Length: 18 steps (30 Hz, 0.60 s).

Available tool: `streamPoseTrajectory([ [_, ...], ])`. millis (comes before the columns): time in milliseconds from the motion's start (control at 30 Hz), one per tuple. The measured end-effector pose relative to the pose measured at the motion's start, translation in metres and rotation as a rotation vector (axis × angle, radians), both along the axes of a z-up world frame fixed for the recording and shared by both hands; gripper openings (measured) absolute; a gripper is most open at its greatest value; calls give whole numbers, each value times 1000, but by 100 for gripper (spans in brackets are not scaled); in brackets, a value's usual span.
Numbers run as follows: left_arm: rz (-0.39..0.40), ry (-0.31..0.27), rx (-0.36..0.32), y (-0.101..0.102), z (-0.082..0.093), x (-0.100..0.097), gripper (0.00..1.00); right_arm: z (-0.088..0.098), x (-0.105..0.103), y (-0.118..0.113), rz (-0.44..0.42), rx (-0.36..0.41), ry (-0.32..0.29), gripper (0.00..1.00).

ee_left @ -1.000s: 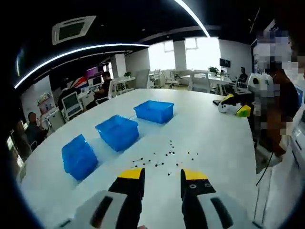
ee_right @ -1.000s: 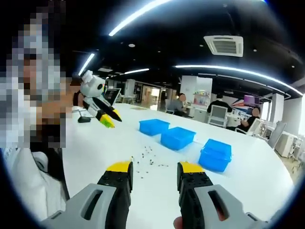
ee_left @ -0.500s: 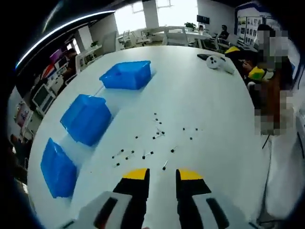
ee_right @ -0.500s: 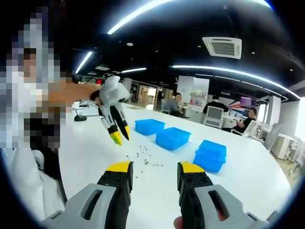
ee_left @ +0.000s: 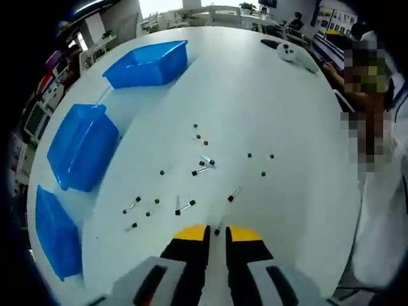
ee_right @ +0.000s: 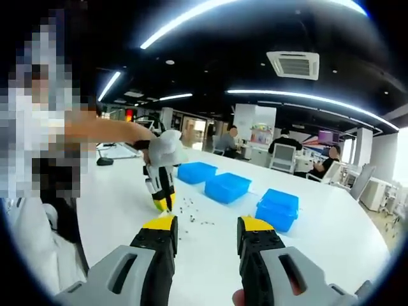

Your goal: Pick up the resistors one by one and place each resistor into its matching bin, sorting the parts by color and model until every resistor is separated into the correct bin for its type

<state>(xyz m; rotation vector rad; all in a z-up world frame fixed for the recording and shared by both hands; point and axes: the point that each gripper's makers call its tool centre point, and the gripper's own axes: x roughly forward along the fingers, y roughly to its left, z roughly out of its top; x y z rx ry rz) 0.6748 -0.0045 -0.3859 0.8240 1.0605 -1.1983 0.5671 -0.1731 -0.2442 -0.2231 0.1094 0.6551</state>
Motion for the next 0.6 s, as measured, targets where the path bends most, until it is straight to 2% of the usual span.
streamPoseTrajectory([
  [100,54,41,-1,1,-2,-2,7,3,0,0,-4,6,-8,39],
  [133,92,91,-2,0,-3,-8,5,4,0,0,-3,10,-10,39],
  [367,118,55,6,3,-2,-6,4,2,0,4,2,3,-11,39],
  [467,139,55,-27,3,9,-4,4,2,-1,4,3,3,-13,39],
  [600,147,16,-84,5,30,-6,4,2,0,4,3,3,-13,39],
])
